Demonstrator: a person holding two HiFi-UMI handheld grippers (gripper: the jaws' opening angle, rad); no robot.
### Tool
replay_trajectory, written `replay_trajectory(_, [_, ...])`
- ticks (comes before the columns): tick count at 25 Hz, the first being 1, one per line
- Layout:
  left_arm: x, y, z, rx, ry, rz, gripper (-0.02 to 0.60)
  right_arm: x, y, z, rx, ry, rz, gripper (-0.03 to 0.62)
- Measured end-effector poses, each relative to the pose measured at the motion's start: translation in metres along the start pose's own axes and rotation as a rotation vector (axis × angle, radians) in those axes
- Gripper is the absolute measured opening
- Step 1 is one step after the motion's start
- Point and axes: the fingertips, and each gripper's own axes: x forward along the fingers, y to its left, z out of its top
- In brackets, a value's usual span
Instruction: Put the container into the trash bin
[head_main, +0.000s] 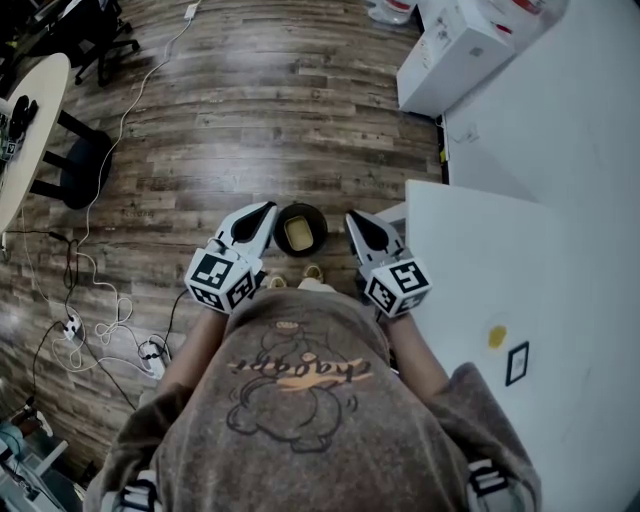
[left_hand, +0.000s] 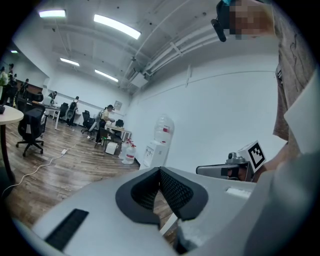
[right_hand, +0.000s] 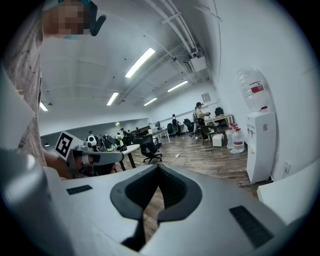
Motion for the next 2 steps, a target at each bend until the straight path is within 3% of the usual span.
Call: replay_trajectory(2, [0.0035,0.0012,-0.0003,0.008,-0.001,0.001,0.003,0.0028,-0.0026,0.0026,0.003,0.0,0.009,0.0])
